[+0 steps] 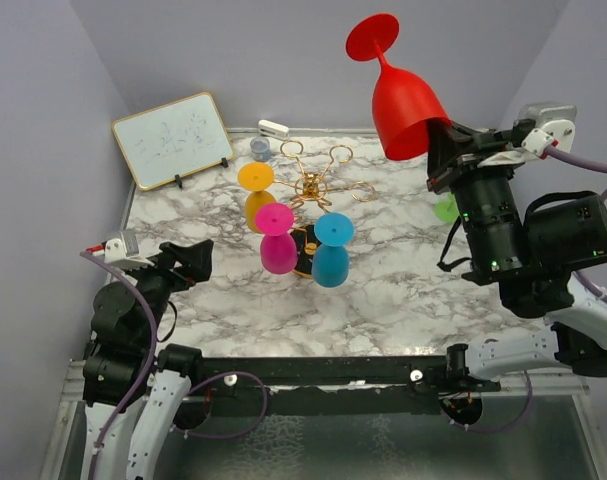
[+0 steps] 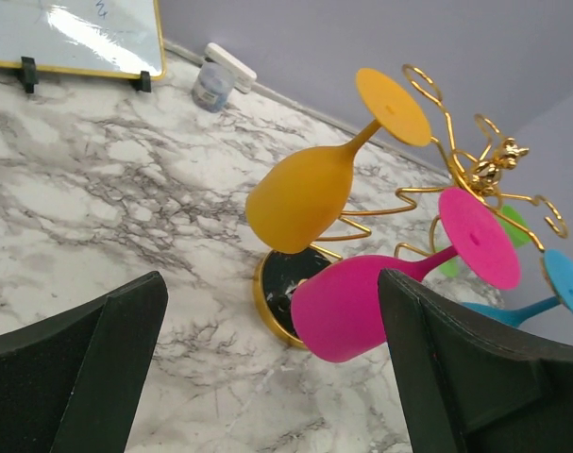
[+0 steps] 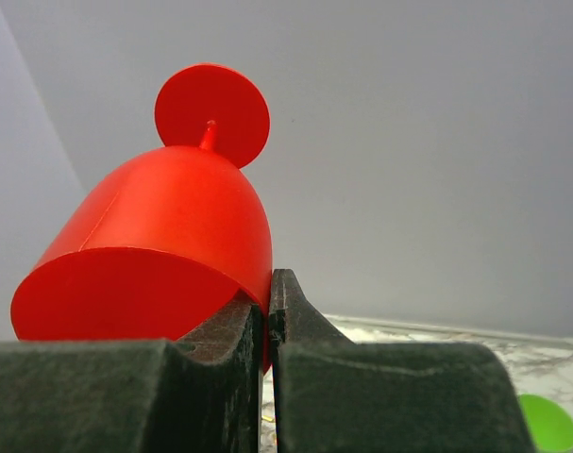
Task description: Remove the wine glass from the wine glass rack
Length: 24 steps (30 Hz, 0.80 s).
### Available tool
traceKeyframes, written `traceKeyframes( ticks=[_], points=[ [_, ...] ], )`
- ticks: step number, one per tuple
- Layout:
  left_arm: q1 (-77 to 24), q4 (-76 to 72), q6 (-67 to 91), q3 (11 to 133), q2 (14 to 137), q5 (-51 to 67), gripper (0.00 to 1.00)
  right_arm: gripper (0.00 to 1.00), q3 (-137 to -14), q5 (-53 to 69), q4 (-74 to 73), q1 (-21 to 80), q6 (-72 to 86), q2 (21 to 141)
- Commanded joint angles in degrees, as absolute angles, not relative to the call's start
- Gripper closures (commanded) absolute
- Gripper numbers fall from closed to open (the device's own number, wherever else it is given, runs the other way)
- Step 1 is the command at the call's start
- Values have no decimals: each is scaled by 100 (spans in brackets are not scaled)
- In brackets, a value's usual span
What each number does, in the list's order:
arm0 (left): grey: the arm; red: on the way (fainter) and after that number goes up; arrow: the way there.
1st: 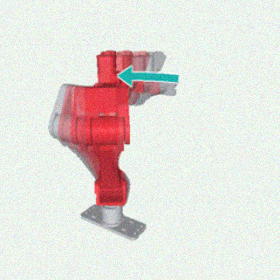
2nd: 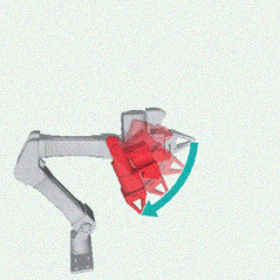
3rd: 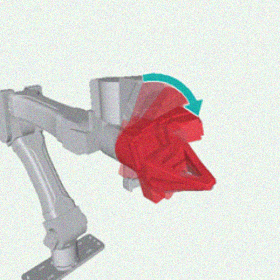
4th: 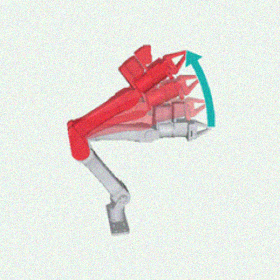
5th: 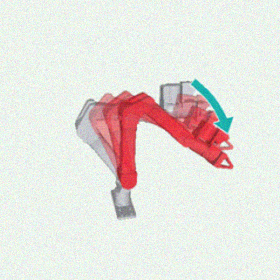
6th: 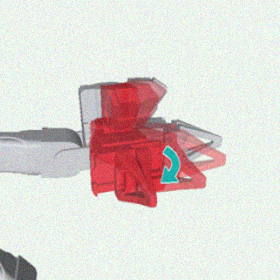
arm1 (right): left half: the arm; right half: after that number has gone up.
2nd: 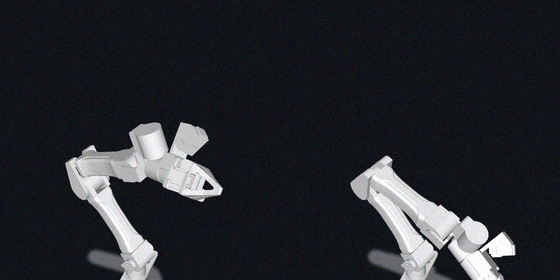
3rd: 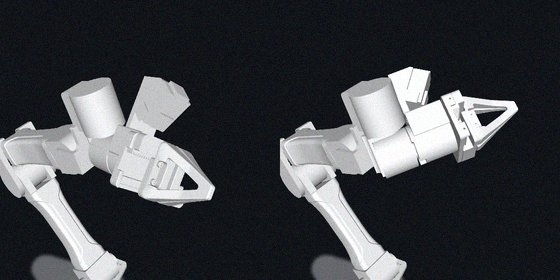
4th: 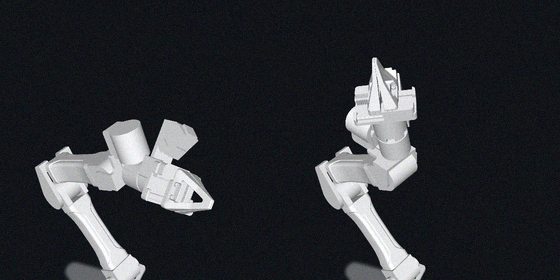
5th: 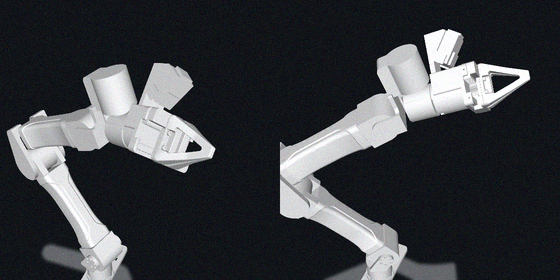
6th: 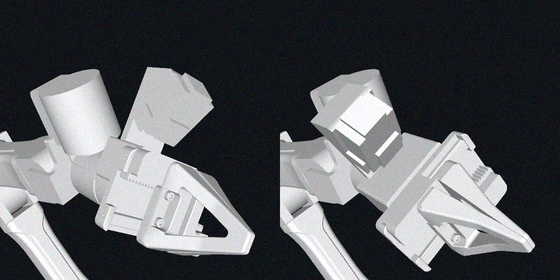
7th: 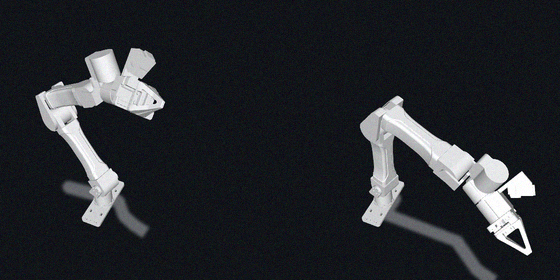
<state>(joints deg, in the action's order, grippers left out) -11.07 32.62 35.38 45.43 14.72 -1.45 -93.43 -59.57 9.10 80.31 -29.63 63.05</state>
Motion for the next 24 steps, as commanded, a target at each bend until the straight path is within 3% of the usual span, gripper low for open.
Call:
traceKeyframes(
  ticks=[1,5,10,16,24],
  points=[
    [-1125,3274,3314,4345,1346,-544,4,99,-9718,-6145,2152,8050,-4644,6845],
    [-1125,3206,3233,4169,1351,-661,5,99,-10122,-5913,1611,7490,-4675,7554],
    [-1125,3090,3164,4053,1469,-700,5,99,-12534,-4395,-2292,5411,-2254,9086],
    [-1128,3109,3178,4017,1501,-695,6,99,-13844,-2678,-3919,3231,-86,10100],
    [-1167,3194,3277,4010,1413,-924,8,99,-13183,-213,-5123,517,1506,10362]
  ],
)
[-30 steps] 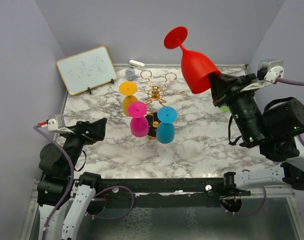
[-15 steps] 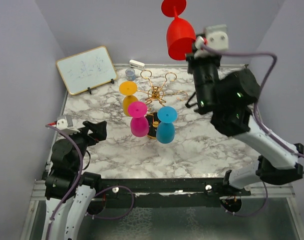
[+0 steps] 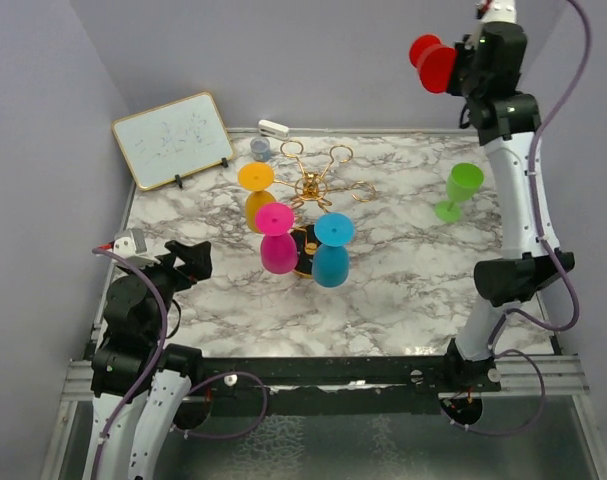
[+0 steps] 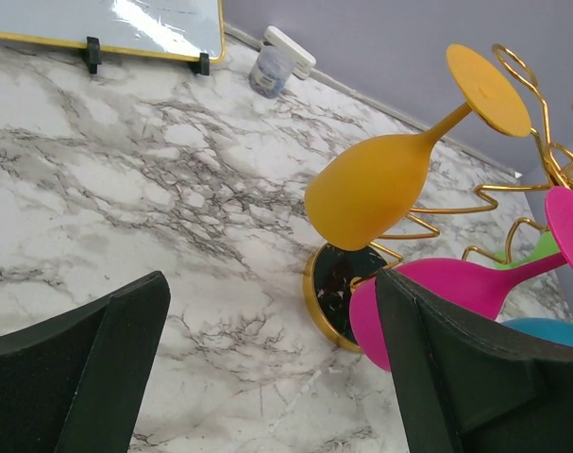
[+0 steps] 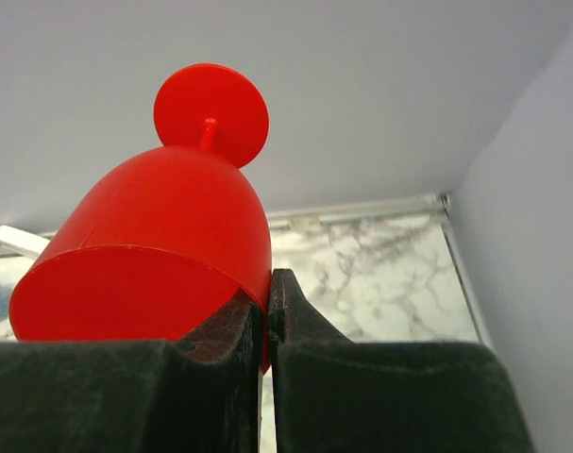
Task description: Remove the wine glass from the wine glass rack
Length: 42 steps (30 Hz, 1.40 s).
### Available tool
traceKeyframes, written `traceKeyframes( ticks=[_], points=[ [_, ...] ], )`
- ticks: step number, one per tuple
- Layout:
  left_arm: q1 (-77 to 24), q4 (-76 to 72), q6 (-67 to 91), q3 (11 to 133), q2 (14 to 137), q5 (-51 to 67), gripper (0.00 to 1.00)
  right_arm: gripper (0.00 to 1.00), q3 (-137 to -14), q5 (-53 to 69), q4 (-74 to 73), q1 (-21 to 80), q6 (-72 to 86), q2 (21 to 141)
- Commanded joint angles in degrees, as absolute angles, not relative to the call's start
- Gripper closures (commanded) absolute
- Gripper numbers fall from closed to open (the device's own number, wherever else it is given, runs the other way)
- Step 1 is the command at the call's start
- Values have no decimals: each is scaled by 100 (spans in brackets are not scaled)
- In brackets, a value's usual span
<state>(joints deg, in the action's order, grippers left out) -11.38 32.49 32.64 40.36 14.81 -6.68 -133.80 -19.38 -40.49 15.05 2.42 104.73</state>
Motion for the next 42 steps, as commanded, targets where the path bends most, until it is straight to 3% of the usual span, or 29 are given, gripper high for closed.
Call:
traceKeyframes(
  ticks=[1,7,16,42],
  points=[
    [-1169,3201,3280,4013,1437,-933,8,99,-13052,-119,-5263,315,1522,10329],
    [-1178,3225,3281,4023,1673,-854,9,99,-11458,392,-4963,-451,1672,9713],
    [-1203,3274,3261,4052,1726,-767,10,99,-11593,1141,-5601,-466,1458,9975],
    [-1248,3370,3318,4078,1645,-841,12,99,-9345,-529,-5585,0,1301,9131]
  ],
)
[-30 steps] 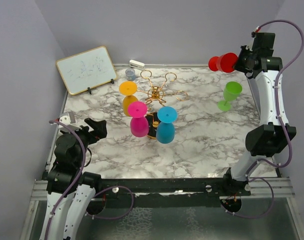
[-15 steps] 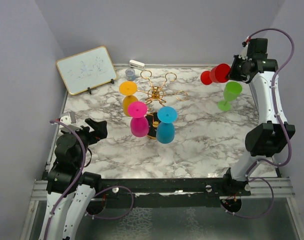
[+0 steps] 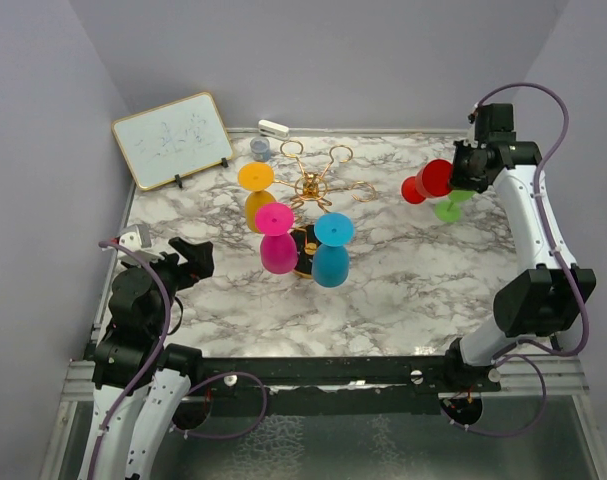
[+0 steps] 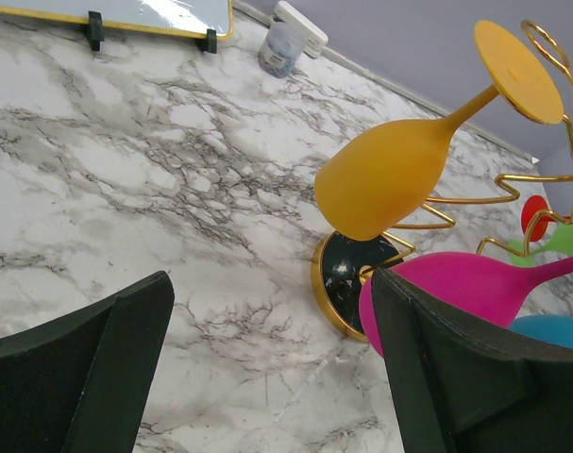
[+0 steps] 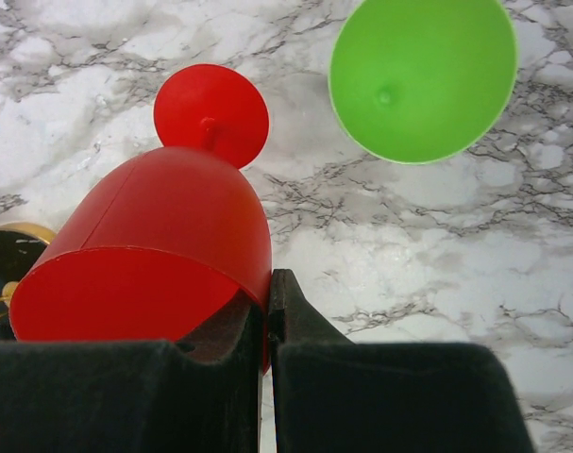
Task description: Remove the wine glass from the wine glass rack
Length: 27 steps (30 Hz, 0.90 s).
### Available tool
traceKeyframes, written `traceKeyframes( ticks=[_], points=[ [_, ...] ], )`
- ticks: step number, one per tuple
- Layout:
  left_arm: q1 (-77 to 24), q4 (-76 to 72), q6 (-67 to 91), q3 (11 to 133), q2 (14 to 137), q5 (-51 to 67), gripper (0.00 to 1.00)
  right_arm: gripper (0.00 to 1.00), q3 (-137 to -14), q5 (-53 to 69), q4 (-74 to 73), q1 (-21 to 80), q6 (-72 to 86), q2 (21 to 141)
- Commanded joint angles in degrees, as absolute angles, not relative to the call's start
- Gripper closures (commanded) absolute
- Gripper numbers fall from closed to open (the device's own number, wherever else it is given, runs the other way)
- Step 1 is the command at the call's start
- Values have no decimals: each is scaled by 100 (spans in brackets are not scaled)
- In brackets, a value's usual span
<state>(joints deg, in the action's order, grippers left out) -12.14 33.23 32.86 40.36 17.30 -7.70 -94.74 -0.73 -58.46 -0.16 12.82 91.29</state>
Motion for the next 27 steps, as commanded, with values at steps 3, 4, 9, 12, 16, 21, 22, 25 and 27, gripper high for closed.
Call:
traceKeyframes(
  ticks=[3,4,9,12,16,21,22,25,27],
  points=[
    [-1251,3386,3335,4089,1607,-890,12,99,-9221,-626,-5525,15,1328,9295],
    [-1251,3392,3339,4087,1593,-898,12,99,-9167,-632,-5494,17,1334,9337],
    [-1254,3400,3348,4096,1607,-923,13,99,-8780,-595,-5323,18,1337,9428],
    [-1251,3397,3348,4096,1617,-925,13,99,-8720,-546,-5288,18,1362,9456],
    [-1254,3401,3357,4096,1609,-926,13,97,-8868,-682,-5359,18,1371,9574],
    [-1251,3403,3371,4096,1582,-949,13,95,-8941,-727,-5368,18,1380,9765],
    [-1251,3404,3367,4096,1592,-946,13,95,-8970,-727,-5393,18,1394,9805],
    [-1255,3400,3366,4091,1618,-936,13,94,-9044,-749,-5424,25,1419,9887],
    [-1249,3391,3366,4088,1625,-934,13,92,-9117,-790,-5417,24,1446,9905]
  ],
)
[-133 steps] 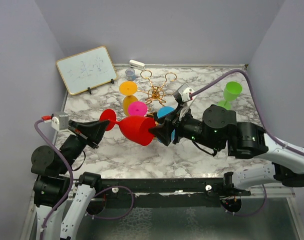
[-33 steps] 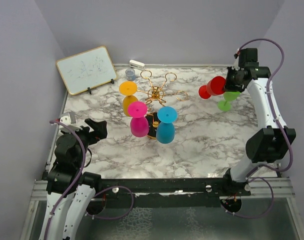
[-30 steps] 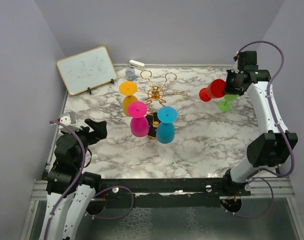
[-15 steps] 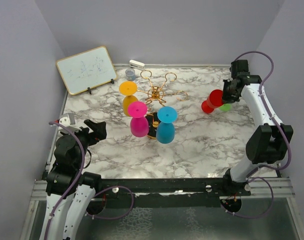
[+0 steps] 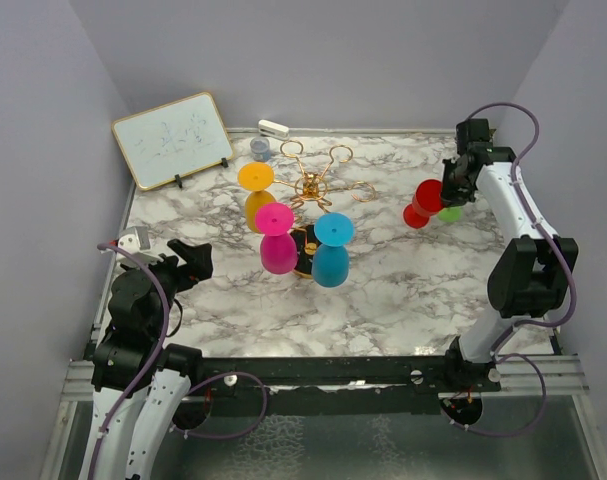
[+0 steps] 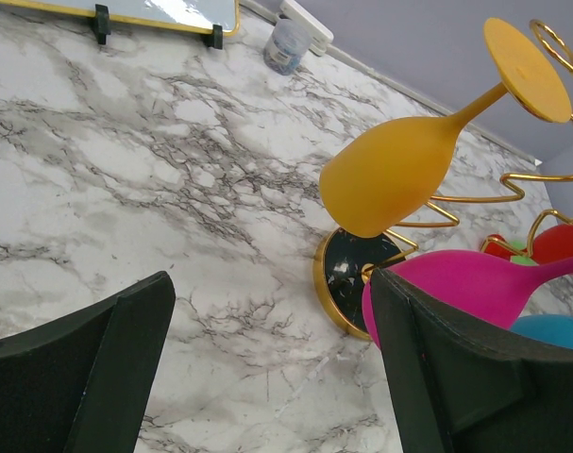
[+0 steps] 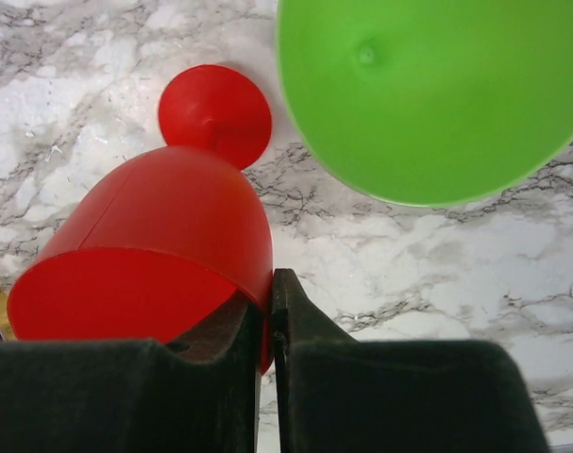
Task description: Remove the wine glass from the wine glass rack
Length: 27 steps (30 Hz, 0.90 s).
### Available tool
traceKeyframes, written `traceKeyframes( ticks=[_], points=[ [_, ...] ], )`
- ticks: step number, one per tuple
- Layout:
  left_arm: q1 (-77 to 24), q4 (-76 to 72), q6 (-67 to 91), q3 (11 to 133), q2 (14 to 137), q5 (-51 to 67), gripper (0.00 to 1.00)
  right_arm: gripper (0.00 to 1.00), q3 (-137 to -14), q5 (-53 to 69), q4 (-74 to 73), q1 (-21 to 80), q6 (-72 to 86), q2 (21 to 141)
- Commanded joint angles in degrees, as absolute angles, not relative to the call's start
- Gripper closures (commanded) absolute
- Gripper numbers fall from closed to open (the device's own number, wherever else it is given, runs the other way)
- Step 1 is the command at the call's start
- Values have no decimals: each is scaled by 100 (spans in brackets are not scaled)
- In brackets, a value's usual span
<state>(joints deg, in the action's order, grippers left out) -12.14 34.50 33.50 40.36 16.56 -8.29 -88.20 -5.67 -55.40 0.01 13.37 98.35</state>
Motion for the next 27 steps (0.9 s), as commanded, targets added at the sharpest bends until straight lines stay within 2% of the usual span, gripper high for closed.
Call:
traceKeyframes(
  ticks=[1,5,9,19,23,27],
  points=[
    [-1251,3385,3371,4090,1626,-932,13,90,-9153,-826,-5394,26,1457,9909],
    [-1254,3387,3366,4091,1633,-936,13,83,-9303,-963,-5275,26,1523,9866],
    [-1250,3385,3357,4088,1666,-930,13,68,-9381,-890,-5060,24,1583,9728],
    [-1249,3398,3342,4101,1713,-926,14,68,-9832,-301,-5059,26,1730,8906],
    [-1248,3405,3355,4111,1744,-944,14,69,-9815,706,-5062,26,1851,8296],
    [-1248,3418,3353,4113,1781,-952,14,78,-8905,3335,-4451,26,2280,7570]
  ],
)
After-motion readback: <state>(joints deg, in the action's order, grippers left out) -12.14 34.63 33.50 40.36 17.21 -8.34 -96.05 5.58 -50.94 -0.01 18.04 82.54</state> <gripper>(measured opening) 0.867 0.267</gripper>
